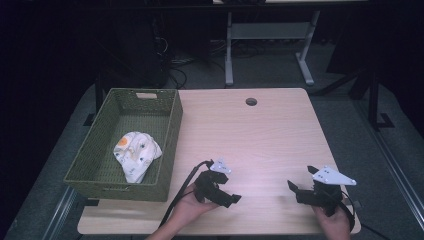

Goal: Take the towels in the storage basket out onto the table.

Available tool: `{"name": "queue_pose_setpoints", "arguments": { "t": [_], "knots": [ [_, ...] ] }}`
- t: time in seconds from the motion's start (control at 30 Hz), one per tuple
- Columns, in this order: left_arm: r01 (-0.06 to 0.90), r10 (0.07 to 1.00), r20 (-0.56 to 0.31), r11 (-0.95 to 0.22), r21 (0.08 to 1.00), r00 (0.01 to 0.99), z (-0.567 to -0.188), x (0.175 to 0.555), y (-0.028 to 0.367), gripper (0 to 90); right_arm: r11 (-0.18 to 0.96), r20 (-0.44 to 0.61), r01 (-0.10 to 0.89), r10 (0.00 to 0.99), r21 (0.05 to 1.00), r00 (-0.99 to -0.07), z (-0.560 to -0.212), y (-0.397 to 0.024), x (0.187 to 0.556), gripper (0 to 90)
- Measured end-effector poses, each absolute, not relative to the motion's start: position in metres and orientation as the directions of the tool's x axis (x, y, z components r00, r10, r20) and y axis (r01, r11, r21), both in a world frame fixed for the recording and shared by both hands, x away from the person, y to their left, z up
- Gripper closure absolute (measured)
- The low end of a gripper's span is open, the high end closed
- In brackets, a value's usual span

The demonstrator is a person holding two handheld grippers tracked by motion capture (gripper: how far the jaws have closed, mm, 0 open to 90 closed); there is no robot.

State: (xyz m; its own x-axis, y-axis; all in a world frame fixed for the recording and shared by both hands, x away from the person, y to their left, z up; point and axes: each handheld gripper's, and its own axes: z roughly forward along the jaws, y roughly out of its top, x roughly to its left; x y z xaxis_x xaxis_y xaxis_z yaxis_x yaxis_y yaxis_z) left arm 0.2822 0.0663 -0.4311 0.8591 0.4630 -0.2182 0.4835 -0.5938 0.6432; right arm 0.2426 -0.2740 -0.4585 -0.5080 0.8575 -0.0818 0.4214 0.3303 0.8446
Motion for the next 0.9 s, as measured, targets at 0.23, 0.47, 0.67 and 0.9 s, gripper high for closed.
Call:
{"name": "queue_pose_setpoints", "arguments": {
  "t": [0.23, 0.47, 0.67, 0.9],
  "knots": [
    [0.496, 0.473, -0.230, -0.573, 0.653, 0.850, -0.407, 0.293, 0.084, 22.9, 0.325, -0.077, 0.423, 0.859, 0.846, -0.506, -0.458, -0.274, 0.242, 13.7],
    [0.520, 0.485, -0.253, -0.564, 0.641, 0.837, -0.370, 0.303, 0.097, 22.2, 0.323, -0.078, 0.419, 0.860, 0.848, -0.504, -0.457, -0.272, 0.242, 13.7],
    [0.546, 0.512, -0.260, -0.553, 0.630, 0.819, -0.351, 0.314, 0.112, 22.0, 0.331, -0.084, 0.418, 0.857, 0.846, -0.508, -0.457, -0.272, 0.242, 13.7],
    [0.564, 0.533, -0.264, -0.542, 0.624, 0.804, -0.334, 0.325, 0.129, 21.9, 0.329, -0.083, 0.418, 0.858, 0.847, -0.507, -0.456, -0.272, 0.242, 13.7]
  ]
}}
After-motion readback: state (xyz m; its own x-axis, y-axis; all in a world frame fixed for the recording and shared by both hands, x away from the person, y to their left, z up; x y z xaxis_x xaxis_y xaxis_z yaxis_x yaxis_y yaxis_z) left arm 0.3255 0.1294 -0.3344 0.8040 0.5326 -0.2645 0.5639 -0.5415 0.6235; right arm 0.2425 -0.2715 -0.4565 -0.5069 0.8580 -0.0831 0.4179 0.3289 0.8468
